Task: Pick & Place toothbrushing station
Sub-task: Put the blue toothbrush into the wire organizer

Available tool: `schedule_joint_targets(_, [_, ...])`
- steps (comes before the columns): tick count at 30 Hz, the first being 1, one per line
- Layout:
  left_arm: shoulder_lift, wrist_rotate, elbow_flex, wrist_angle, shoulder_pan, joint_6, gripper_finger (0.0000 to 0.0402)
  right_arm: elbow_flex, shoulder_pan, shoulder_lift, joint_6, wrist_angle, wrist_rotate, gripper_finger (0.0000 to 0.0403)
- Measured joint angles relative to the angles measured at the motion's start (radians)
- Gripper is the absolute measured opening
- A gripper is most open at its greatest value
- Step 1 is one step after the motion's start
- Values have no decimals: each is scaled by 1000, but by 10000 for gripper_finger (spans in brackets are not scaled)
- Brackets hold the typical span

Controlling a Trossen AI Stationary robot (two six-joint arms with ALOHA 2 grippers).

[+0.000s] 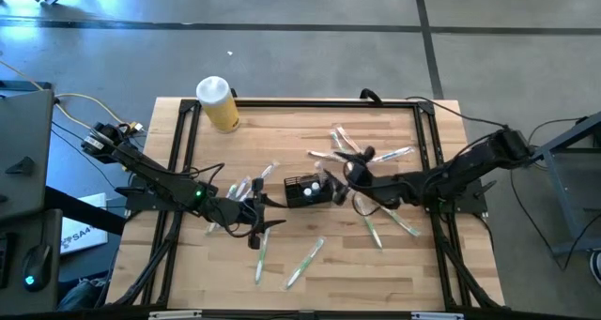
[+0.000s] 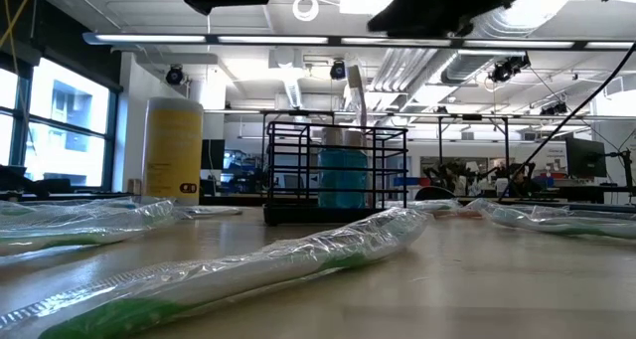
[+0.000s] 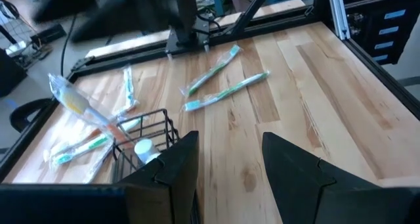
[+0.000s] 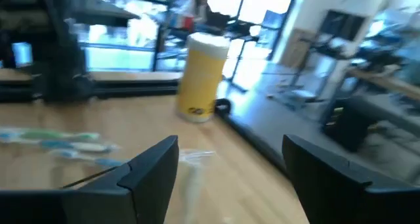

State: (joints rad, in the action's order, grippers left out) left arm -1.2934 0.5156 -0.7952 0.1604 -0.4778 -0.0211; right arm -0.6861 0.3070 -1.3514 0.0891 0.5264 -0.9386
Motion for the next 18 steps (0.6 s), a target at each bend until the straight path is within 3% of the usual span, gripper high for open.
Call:
schedule_joint_targets(4, [0, 0, 0, -9, 0, 5, 163, 0, 73, 70, 12, -87, -141, 263])
schedule_joint_targets(9, [0, 0, 0, -6, 0, 7, 163, 0, 136, 163, -159, -344, -242, 263])
schedule_joint_targets(12, [0, 0, 0, -7, 0, 8, 163, 0, 146, 219, -313, -561, -213, 263])
schedule_joint_targets(18, [0, 1, 0, -4, 0, 18, 163, 0, 79, 320, -654, -1014, -26, 263])
